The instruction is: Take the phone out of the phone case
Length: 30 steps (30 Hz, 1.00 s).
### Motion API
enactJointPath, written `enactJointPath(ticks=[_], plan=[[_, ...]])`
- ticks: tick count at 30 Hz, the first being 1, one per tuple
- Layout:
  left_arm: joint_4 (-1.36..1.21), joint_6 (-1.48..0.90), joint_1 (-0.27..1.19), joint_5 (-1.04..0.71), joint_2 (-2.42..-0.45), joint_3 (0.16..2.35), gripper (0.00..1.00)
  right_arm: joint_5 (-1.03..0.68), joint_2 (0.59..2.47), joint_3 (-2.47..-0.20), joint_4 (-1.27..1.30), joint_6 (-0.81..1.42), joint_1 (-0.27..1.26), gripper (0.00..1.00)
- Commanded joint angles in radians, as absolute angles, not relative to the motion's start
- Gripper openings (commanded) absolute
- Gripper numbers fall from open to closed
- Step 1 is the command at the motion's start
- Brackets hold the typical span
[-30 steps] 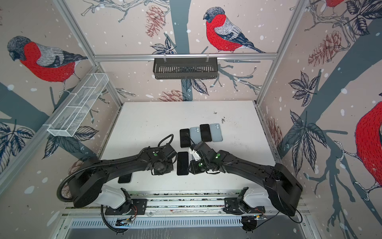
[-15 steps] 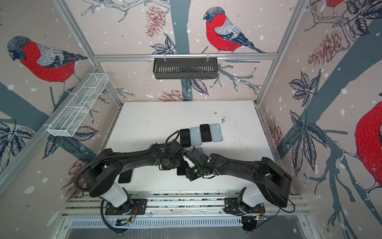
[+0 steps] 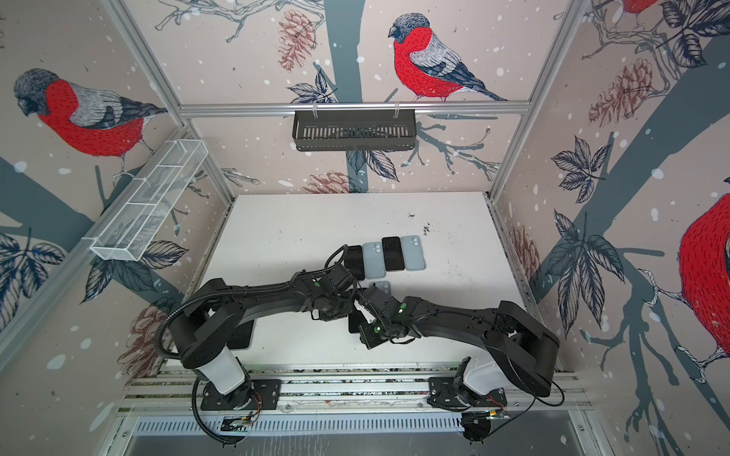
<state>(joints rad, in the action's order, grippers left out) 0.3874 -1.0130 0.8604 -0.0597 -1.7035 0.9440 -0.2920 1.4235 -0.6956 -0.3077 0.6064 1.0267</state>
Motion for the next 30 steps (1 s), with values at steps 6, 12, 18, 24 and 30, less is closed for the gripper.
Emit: enactJointPath(ticks=[6,12,18,24,30], plan=[[0.493,-1.027,0.836,0.008,-1.637,0.948,0.23,-0.257,1.484,-0.685,-0.267,0.624,1.031,0.14],[0.584,-1.018,0.757,0.060,-1.508,0.933,0.51,-0.213,1.537,-0.706,-0.245,0.626,1.029,0.14],[0.676,-0.993,0.657,0.103,-1.397,0.895,0.75,-0.170,1.575,-0.744,-0.251,0.624,1.019,0.13],[0.725,-0.973,0.579,0.124,-1.311,0.856,0.82,-0.178,1.569,-0.736,-0.239,0.620,0.981,0.13],[0.776,-0.962,0.530,0.141,-1.264,0.846,0.90,-0.211,1.548,-0.739,-0.235,0.603,0.980,0.16]])
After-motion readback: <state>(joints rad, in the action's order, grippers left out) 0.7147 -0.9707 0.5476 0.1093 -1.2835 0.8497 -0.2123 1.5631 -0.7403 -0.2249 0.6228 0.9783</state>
